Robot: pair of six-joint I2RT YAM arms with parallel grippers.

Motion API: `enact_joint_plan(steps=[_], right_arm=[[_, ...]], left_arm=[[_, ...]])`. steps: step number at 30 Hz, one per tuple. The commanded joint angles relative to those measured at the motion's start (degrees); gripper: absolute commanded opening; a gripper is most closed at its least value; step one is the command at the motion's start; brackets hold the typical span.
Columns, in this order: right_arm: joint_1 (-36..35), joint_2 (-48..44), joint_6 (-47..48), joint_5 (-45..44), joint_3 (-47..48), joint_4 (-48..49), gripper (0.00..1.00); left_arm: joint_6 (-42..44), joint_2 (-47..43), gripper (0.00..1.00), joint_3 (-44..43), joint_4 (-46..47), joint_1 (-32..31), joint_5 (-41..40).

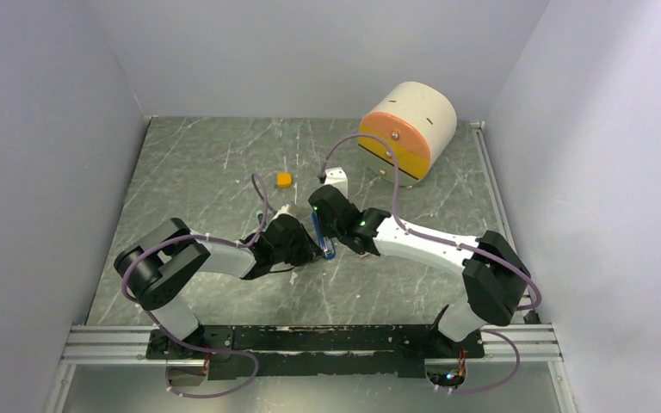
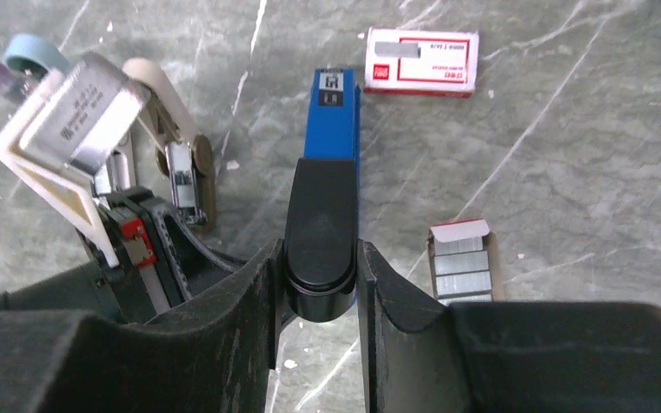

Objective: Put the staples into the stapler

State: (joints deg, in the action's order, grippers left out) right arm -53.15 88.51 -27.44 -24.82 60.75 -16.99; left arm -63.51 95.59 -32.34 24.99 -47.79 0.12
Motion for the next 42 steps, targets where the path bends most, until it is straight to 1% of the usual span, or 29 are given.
enact_joint_plan(steps=[1,7,12,26,36,42], right_arm=[[-1.7,-0.9,-2.5,1.4,-2.3,3.1,0.20],[-2.7,0.3,-2.4,1.4,-4.6,4.2,0.21],[-3.4,2.3,-2.2,1.6,-5.3,4.9,0.21],[-4.7,8.1,-2.1,0.6,-6.4,4.0,0.21],[-5.3,12.6,-2.1,-0.9,-8.2,4.3,0.21],[-5.4,15.9,-4.4,0.4,-6.7,1.3,0.21]], left_arm=[[1.0,1.6,0.20,1.6,-8.1,-0.4,-3.9],[1.1,0.2,0.21,1.9,-8.4,-0.3,-4.6],[1.1,-1.1,0.23,2.3,-8.5,-0.3,-5.1],[0.2,-9.2,0.26,5.6,-9.1,-0.3,-7.2],[-0.2,-19.3,0.26,7.5,-15.5,-0.4,-14.0],[0.5,-25.2,0.27,7.1,-20.3,-0.4,-17.4]])
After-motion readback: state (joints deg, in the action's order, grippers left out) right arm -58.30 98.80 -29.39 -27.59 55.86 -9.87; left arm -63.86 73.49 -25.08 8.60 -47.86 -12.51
